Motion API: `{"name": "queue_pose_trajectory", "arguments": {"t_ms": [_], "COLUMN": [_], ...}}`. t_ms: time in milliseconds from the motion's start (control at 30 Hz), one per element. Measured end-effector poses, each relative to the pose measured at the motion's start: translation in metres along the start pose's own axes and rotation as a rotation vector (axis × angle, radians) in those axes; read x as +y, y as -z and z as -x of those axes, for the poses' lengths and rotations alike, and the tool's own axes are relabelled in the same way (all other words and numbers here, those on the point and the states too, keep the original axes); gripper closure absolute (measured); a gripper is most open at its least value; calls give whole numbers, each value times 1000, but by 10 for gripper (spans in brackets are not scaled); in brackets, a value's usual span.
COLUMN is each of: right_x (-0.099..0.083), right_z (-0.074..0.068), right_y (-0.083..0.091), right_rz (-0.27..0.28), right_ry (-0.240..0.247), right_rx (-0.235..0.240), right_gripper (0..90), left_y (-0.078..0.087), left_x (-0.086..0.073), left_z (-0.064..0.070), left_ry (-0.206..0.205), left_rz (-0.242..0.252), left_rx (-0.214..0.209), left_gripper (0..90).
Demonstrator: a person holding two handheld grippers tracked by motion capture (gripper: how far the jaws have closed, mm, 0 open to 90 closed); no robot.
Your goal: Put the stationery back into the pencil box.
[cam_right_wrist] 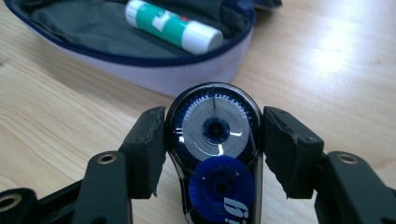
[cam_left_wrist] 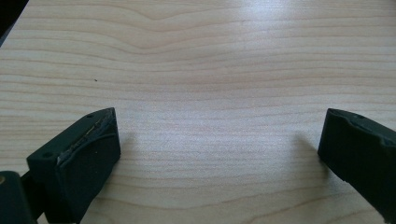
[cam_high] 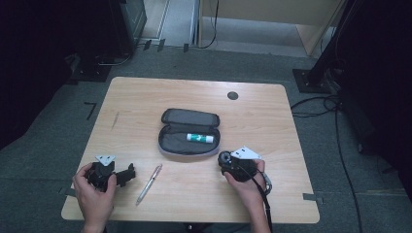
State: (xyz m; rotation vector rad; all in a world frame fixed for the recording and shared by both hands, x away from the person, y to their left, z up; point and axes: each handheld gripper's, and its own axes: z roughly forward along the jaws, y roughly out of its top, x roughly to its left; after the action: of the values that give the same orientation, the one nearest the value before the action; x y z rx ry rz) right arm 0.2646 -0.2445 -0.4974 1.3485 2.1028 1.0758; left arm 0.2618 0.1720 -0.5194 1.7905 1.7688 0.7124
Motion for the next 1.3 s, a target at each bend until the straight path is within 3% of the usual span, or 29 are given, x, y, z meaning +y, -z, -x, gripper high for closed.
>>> {"name": "queue_pose_trajectory", "arguments": {"t_ms": [633, 1300], "right_x": [39, 98], "right_z": [-17, -36], "right_y": [-3, -10], "right_rz": [76, 79], "right_ry": [41, 108], "right_rx": [52, 82], "right_gripper": [421, 421], "left_y": [0, 0], "left_x": [0, 0], "left_z": [0, 0], "left_ry": [0, 2], "left_rz": [0, 1], "left_rx": [0, 0], "left_gripper": [0, 0]}}
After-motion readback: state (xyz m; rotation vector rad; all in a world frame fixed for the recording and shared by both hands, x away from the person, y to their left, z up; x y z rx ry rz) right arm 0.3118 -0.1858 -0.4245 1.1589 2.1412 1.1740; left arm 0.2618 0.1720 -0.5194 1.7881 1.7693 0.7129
